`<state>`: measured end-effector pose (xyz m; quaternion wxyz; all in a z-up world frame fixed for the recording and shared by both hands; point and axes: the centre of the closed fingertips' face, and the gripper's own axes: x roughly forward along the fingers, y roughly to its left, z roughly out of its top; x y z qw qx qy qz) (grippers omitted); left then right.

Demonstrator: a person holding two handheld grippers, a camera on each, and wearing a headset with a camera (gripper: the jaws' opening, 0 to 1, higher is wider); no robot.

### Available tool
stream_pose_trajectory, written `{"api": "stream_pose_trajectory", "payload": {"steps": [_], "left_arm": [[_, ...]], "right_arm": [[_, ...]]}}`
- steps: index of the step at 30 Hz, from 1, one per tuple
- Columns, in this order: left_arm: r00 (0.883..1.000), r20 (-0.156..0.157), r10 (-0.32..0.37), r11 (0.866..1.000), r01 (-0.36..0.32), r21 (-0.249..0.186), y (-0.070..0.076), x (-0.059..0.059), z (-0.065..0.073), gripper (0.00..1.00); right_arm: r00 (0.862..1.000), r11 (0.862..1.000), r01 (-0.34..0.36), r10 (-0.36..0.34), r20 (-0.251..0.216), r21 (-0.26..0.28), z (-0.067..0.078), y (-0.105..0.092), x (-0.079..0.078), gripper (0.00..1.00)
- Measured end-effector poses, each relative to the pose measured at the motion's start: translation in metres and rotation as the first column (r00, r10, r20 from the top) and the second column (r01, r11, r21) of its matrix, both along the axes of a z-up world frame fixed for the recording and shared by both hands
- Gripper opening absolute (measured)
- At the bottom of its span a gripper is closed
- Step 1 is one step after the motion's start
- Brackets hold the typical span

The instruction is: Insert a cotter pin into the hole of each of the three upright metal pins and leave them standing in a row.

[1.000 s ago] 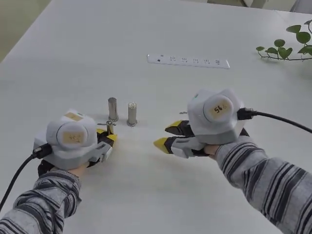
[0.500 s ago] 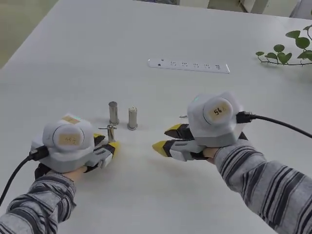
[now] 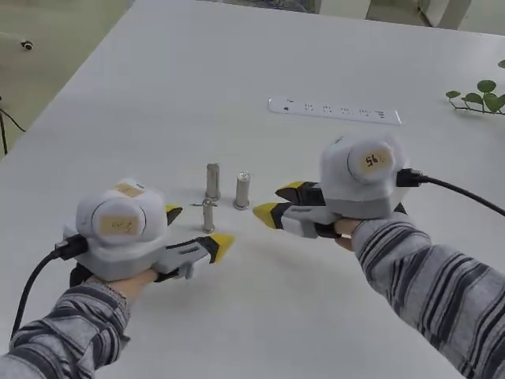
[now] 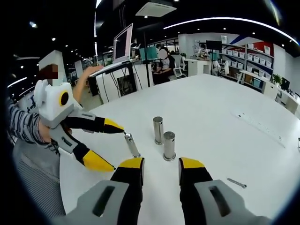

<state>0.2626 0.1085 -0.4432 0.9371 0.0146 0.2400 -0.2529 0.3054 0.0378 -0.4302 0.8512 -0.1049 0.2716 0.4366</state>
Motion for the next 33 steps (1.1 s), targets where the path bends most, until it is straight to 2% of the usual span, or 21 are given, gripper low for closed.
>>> {"api": "stream_pose_trajectory", "payload": {"steps": [2,6,9,11,14,19,22,23,25,29,33], "left_arm": [[1.0,0.004,-0.003,1.0,0.003,0.002,0.001,-0.004,0.005,0.59],[1.0,0.007,0.01,1.0,-0.009,-0.023,0.003,-0.008,0.01,0.65],[1.0,0.01,0.026,0.998,-0.025,-0.053,0.004,-0.011,0.013,0.66],[0.999,0.011,0.034,0.998,-0.033,-0.052,0.006,-0.015,0.015,0.66],[0.998,0.025,0.057,0.996,-0.055,-0.075,0.009,-0.017,0.021,0.67],[0.997,0.039,0.068,0.996,-0.066,-0.058,0.015,-0.022,0.025,0.72],[0.997,0.042,0.067,0.997,-0.065,-0.048,0.016,-0.026,0.026,0.74],[0.997,0.042,0.067,0.997,-0.065,-0.045,0.016,-0.028,0.024,0.75],[0.997,0.035,0.065,0.997,-0.063,-0.041,0.017,-0.03,0.022,0.78],[0.997,0.027,0.074,0.996,-0.072,-0.044,0.02,-0.032,0.019,0.82],[0.996,0.037,0.079,0.995,-0.077,-0.057,0.021,-0.03,0.023,0.83]], "right_arm": [[1.0,1.0,0.002,-0.002,0.003,0.002,-0.001,0.005,0.007,0.25],[1.0,1.0,0.007,-0.007,0.002,0.009,-0.005,0.014,0.018,0.25],[1.0,1.0,0.012,-0.012,-0.001,0.009,-0.009,0.018,0.023,0.24],[1.0,1.0,0.012,-0.012,-0.005,0.018,-0.012,0.019,0.026,0.24],[1.0,0.999,0.019,-0.019,-0.019,0.027,-0.017,0.023,0.031,0.24],[0.998,0.996,0.051,-0.049,-0.03,0.073,-0.017,0.03,0.036,0.23],[0.998,0.997,0.05,-0.048,-0.029,0.059,-0.02,0.033,0.037,0.2],[0.999,0.997,0.045,-0.044,-0.01,0.06,-0.02,0.035,0.038,0.18],[0.999,0.997,0.042,-0.04,-0.018,0.068,-0.019,0.037,0.038,0.13],[0.999,0.997,0.035,-0.034,-0.014,0.069,-0.019,0.041,0.038,0.11],[0.999,0.997,0.035,-0.035,-0.008,0.072,-0.019,0.042,0.039,0.11]]}}
